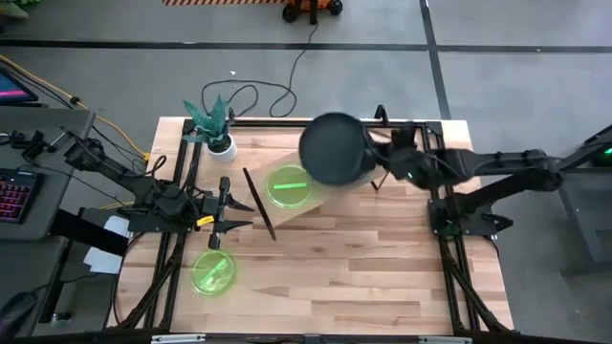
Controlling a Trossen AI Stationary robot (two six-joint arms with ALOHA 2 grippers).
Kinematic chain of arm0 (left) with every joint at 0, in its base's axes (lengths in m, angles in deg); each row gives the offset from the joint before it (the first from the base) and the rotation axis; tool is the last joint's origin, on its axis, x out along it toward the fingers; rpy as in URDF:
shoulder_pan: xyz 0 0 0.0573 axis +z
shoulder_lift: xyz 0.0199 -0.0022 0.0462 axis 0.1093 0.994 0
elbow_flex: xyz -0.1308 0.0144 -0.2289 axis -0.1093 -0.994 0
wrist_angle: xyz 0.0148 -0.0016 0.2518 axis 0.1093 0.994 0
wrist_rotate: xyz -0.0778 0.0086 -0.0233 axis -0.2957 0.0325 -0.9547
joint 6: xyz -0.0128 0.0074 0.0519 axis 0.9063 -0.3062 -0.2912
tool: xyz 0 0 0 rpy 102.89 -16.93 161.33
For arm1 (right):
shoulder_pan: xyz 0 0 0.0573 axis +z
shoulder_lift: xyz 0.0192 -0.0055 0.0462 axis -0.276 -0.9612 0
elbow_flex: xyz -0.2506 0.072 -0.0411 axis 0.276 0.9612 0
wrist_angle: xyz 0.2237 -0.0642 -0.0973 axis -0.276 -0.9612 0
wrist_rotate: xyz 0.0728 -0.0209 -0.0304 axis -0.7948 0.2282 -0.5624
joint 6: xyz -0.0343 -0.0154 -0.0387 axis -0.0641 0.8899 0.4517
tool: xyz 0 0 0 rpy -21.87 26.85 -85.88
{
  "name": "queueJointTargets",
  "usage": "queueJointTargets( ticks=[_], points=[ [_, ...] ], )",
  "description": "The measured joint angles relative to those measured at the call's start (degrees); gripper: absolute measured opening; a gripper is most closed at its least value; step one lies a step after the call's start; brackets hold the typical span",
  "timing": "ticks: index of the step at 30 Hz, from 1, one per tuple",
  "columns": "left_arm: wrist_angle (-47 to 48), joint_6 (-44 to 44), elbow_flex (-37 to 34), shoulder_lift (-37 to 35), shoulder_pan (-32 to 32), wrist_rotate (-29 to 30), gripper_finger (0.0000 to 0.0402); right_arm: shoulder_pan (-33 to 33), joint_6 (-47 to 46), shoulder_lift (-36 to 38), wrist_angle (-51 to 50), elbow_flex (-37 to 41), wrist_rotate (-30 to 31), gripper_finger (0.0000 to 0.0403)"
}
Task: Place and stack plates onto a shelf
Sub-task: Stack the black plate on top of the other black plates on the shelf
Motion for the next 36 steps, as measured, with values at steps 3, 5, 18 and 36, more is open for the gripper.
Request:
queueJointTargets(
  ticks=[3,5,18,36],
  points=[
    [0.1,0.0,0.0,0.0,0.0,0.0,0.0131,-6.3,-2.6,-0.8,-4.7,0.0,-3.6,0.0],
    [0.4,0.0,0.0,0.0,0.0,0.0,0.0131,-9.3,-2.8,-0.9,-6.6,0.0,-5.7,0.0],
    [0.1,0.4,0.0,0.0,0.0,0.0,0.0131,-12.9,-4.7,-4.3,-11.9,0.1,-10.8,0.0],
    [0.1,0.0,0.0,0.0,0.0,0.0,0.0131,-13.0,-3.8,-5.8,-11.9,0.1,-13.7,0.0012]
  ],
)
